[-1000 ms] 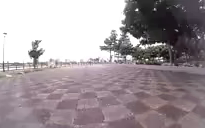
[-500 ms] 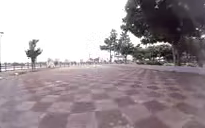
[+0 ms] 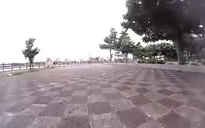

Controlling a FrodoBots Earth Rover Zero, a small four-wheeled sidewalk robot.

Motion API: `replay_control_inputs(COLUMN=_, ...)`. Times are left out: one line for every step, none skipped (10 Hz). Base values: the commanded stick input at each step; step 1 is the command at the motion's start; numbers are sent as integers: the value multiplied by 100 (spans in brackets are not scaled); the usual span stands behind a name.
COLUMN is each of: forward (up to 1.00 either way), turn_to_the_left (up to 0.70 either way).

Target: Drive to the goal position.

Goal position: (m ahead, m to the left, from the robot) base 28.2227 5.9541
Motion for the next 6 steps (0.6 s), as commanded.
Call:
replay_control_inputs(forward=100, turn_to_the_left=0)
replay_control_inputs(forward=100, turn_to_the_left=0)
replay_control_inputs(forward=100, turn_to_the_left=0)
replay_control_inputs(forward=100, turn_to_the_left=0)
replay_control_inputs(forward=100, turn_to_the_left=0)
replay_control_inputs(forward=100, turn_to_the_left=0)
